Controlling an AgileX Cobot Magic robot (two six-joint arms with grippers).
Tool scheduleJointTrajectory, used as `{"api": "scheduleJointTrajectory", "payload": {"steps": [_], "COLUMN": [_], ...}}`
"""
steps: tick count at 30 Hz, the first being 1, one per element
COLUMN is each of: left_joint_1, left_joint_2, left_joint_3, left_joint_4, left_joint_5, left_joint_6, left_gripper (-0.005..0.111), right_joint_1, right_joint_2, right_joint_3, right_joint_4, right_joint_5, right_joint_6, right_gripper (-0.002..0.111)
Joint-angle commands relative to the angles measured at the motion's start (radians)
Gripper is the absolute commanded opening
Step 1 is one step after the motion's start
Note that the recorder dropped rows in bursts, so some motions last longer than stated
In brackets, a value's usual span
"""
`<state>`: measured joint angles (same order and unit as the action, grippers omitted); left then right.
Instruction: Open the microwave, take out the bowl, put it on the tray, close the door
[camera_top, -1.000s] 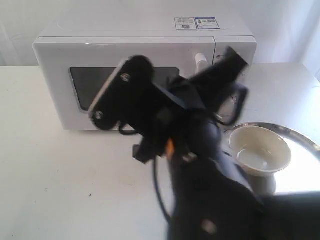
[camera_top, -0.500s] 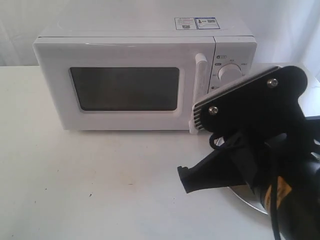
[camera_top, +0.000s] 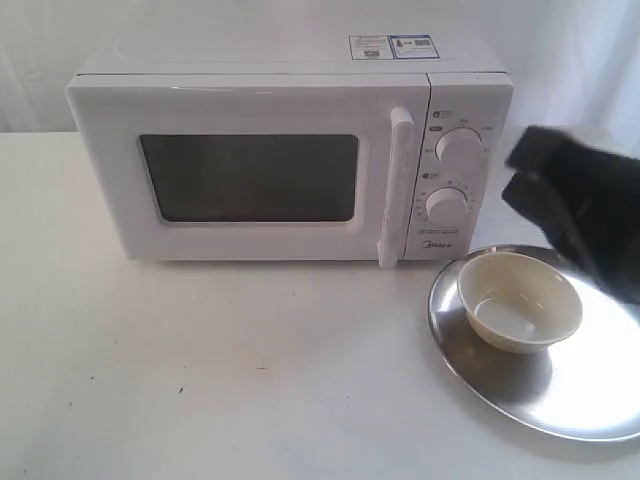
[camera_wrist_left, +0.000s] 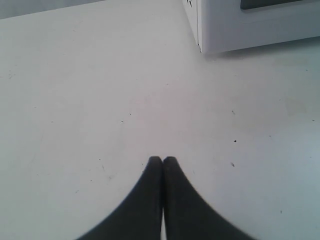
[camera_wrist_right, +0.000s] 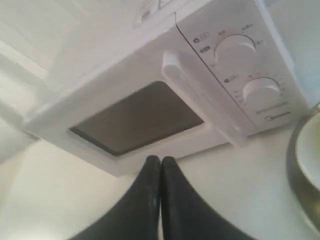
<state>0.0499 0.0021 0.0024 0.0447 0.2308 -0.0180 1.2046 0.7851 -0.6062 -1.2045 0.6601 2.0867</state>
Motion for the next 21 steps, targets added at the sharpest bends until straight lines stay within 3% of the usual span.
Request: {"api": "scheduleJointTrajectory", "payload": {"steps": [1, 4, 6, 10, 13, 18, 20, 21], "left_joint_1": [-0.004, -0.004, -0.004, -0.004, -0.004, -0.004, -0.004, -0.004], "left_joint_2": [-0.002, -0.002, -0.002, -0.002, -0.002, -0.002, -0.002, -0.002], "left_joint_3": [-0.002, -0.002, -0.002, -0.002, -0.002, -0.002, -0.002, -0.002], "left_joint_4": [-0.006, -0.006, -0.006, -0.006, -0.006, -0.006, -0.006, -0.006], "left_joint_5": [0.001, 0.001, 0.001, 0.001, 0.001, 0.003, 0.003, 0.003], "left_joint_6": [-0.004, -0.004, -0.004, -0.004, -0.004, -0.004, -0.004, -0.004], "left_gripper": [0.0, 0.0, 0.0, 0.0, 0.0, 0.0, 0.0, 0.0], "right_joint_1": [-0.371, -0.56, -0.721, -0.893, -0.926, -0.925, -0.925, -0.925], "right_joint_2": [-0.222, -0.377, -0.551, -0.732, -0.785, -0.785, -0.785, -0.785], "right_joint_3": [0.113, 0.215, 0.337, 0.538, 0.606, 0.606, 0.606, 0.606], "right_joint_4": [0.102, 0.175, 0.369, 0.648, 0.757, 0.76, 0.76, 0.754], "right_joint_5": [-0.393, -0.537, -0.614, -0.775, -0.802, -0.593, -0.461, -0.377], "right_joint_6": [0.018, 0.018, 0.018, 0.018, 0.018, -0.002, -0.122, -0.297], "right_gripper": [0.0, 0.0, 0.0, 0.0, 0.0, 0.0, 0.0, 0.0]}}
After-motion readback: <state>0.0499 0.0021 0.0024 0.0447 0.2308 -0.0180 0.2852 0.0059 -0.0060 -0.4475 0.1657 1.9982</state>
